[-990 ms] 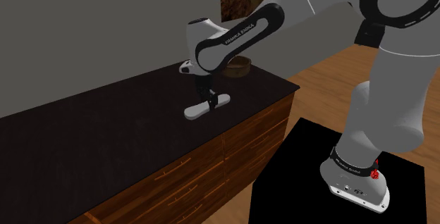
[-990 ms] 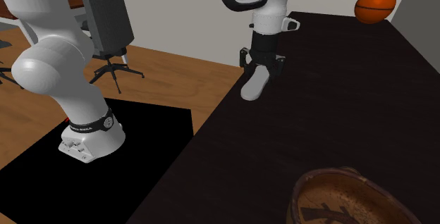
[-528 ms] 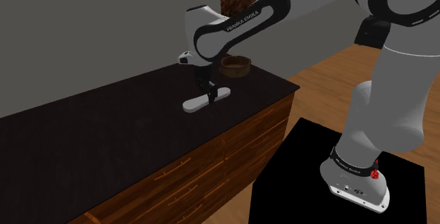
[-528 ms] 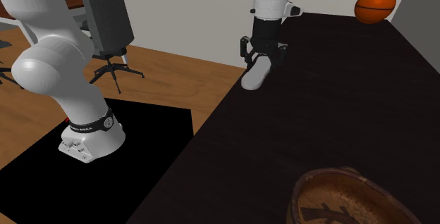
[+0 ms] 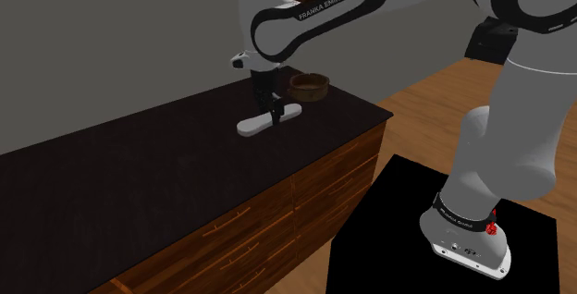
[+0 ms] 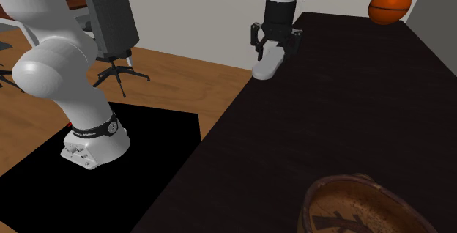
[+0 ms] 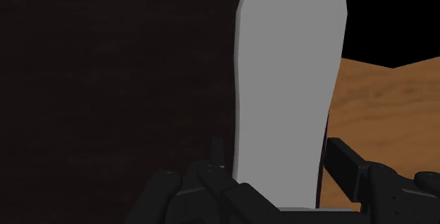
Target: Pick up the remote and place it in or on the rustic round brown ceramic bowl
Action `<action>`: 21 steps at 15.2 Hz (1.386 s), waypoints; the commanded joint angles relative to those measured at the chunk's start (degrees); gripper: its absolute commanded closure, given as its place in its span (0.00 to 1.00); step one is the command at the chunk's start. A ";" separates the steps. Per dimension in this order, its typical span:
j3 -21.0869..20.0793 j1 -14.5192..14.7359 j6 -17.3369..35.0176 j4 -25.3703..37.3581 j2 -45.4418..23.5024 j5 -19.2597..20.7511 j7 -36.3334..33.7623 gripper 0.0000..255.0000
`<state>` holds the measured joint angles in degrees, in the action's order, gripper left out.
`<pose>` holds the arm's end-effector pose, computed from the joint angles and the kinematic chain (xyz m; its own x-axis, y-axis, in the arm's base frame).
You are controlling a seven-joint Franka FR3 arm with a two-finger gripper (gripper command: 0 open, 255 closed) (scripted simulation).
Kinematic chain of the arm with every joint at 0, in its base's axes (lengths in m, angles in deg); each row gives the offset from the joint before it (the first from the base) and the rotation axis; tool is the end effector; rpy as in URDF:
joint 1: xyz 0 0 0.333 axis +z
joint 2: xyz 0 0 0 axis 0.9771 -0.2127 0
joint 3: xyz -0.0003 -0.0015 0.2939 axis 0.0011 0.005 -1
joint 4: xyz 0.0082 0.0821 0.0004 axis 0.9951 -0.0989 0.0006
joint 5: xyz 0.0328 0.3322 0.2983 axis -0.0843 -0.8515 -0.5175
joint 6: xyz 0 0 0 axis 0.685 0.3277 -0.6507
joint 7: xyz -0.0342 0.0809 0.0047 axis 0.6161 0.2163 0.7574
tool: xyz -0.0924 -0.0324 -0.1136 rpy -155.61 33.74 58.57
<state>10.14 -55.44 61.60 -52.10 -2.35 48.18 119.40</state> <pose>0.5827 0.2005 0.3748 0.2653 0.9641 0.0107 0.9640 -0.2650 -0.0196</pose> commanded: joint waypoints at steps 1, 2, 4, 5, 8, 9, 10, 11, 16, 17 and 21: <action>-0.04 0.05 -1.51 0.98 0.54 0.05 -0.14 1.00; -0.04 0.05 -2.25 1.57 0.69 0.06 -0.16 1.00; 0.61 -0.64 -2.75 2.09 0.64 0.06 1.17 1.00; 1.27 -1.33 -2.84 2.34 0.46 0.05 2.52 1.00; 3.20 -3.41 -3.22 3.50 -0.42 -0.07 6.56 1.00; 3.84 -4.11 -3.37 4.02 -0.82 -0.13 7.91 1.00; 4.46 -4.81 -3.54 4.61 -1.27 -0.21 9.26 1.00; 5.09 -5.52 -3.73 5.27 -1.78 -0.31 10.61 1.00; 8.01 -9.16 -4.94 9.62 -5.14 -1.10 17.33 1.00; 8.55 -9.93 -5.24 10.71 -5.98 -1.32 18.67 1.00; 10.50 -13.15 -6.77 15.87 -9.88 -2.46 23.93 1.00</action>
<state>20.16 -67.77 55.11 -37.51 -11.20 46.03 141.91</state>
